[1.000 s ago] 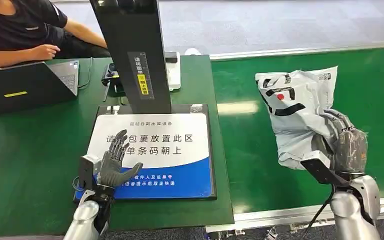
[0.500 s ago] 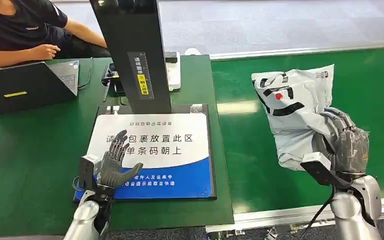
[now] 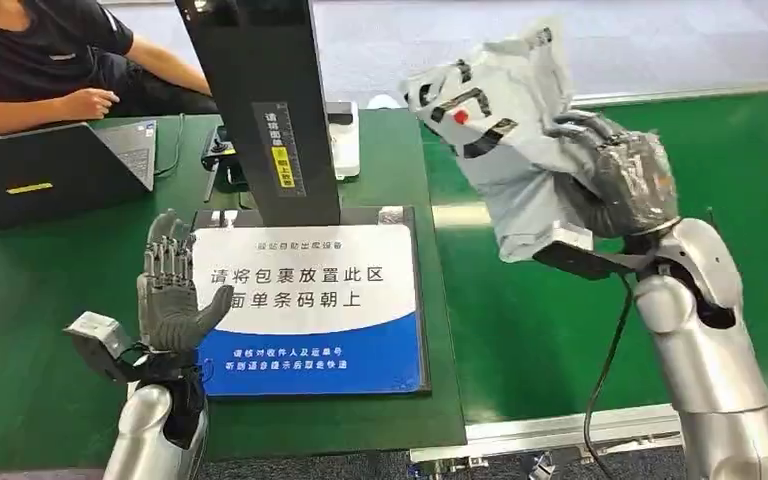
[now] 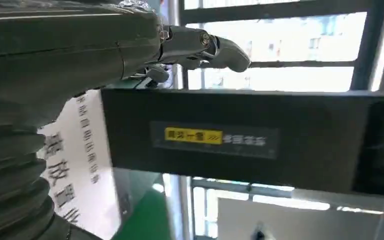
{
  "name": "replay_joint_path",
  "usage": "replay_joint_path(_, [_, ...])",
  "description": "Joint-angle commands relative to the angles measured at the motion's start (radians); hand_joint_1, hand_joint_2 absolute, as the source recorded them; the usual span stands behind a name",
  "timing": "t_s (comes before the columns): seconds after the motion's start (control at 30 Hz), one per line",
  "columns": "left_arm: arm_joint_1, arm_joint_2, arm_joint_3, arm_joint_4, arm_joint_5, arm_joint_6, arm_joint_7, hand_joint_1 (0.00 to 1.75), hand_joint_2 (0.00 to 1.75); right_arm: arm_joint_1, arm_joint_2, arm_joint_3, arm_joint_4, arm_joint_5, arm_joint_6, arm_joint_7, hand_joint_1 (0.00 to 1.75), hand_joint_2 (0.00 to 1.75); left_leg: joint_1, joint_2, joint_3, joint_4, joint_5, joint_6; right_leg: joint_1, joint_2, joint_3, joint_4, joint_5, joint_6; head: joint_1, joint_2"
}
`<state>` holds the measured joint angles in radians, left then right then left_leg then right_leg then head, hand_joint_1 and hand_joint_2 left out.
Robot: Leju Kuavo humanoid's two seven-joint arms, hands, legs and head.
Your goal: Moved the parcel from conveyor to table for the left to box.
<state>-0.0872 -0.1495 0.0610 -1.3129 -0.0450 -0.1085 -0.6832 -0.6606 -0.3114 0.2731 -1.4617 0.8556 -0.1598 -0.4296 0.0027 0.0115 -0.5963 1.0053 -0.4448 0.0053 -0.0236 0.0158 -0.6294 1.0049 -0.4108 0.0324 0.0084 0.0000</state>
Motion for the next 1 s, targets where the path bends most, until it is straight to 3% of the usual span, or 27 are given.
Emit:
replay_joint_path(0.03, [-0.011, -0.018, 0.024, -0.053, 0.001, 0.041, 0.001, 0.00, 1.75, -0.237, 0.094, 0.461, 0.328, -0.051, -0.060, 0.031, 1.75, 1.75, 0.000, 0.010, 0.007, -0.001, -0.001, -0.002, 0.000, 0.010, 0.001, 0.000, 0.002, -0.003, -0.001, 0.000])
replay_joint_path(0.17, [-0.010, -0.018, 0.024, -0.053, 0.002, 0.041, 0.001, 0.00, 1.75, -0.234, 0.075, 0.460, 0.309, -0.060, -0.057, 0.032, 1.75, 1.75, 0.000, -0.003, 0.002, 0.001, 0.000, -0.002, 0.001, -0.004, 0.000, 0.001, -0.001, -0.003, 0.000, 0.000])
replay_joint_path(0.2, [-0.004, -0.027, 0.039, -0.053, 0.011, 0.062, 0.000, 0.00, 1.75, -0.237, 0.120, 0.478, 0.330, -0.102, 0.014, -0.006, 1.75, 1.75, 0.000, -0.004, 0.001, 0.000, 0.001, -0.002, 0.001, -0.004, 0.000, 0.000, 0.000, -0.002, -0.001, 0.000])
replay_joint_path(0.3, [0.005, -0.028, 0.044, -0.059, 0.015, 0.068, -0.005, 0.00, 1.75, -0.244, 0.192, 0.518, 0.395, -0.093, -0.013, 0.015, 1.75, 1.75, 0.000, 0.003, 0.005, 0.000, -0.001, -0.002, 0.001, 0.003, 0.002, 0.000, 0.000, -0.003, 0.000, 0.000])
replay_joint_path(0.4, [0.005, -0.029, 0.042, -0.061, 0.015, 0.068, -0.005, 0.00, 1.75, -0.247, 0.190, 0.521, 0.403, -0.093, -0.018, 0.015, 1.75, 1.75, 0.001, 0.005, 0.005, -0.001, 0.000, -0.003, 0.001, 0.004, 0.002, -0.001, 0.001, -0.004, 0.000, 0.000])
replay_joint_path(0.5, [0.003, -0.039, 0.055, -0.070, 0.019, 0.090, -0.015, 0.00, 1.75, -0.242, 0.187, 0.520, 0.400, -0.112, -0.007, -0.002, 1.75, 1.75, 0.000, -0.003, 0.001, 0.000, 0.001, -0.002, 0.001, -0.004, 0.000, 0.000, 0.000, -0.003, -0.001, 0.000])
replay_joint_path(0.67, [-0.001, -0.027, 0.036, -0.083, 0.046, 0.117, -0.015, 0.00, 1.75, -0.212, 0.241, 0.578, 0.463, -0.147, -0.033, -0.045, 1.75, 1.75, 0.001, -0.002, 0.005, -0.001, 0.001, -0.003, 0.002, -0.002, 0.003, -0.002, 0.000, -0.004, -0.001, 0.000])
replay_joint_path(1.0, [-0.001, -0.028, 0.037, -0.083, 0.047, 0.118, -0.015, 0.00, 1.75, -0.217, 0.238, 0.576, 0.462, -0.147, -0.032, -0.045, 1.75, 1.75, 0.001, -0.003, 0.002, 0.000, 0.001, -0.002, 0.001, -0.004, 0.001, -0.001, 0.000, -0.003, 0.000, 0.000])
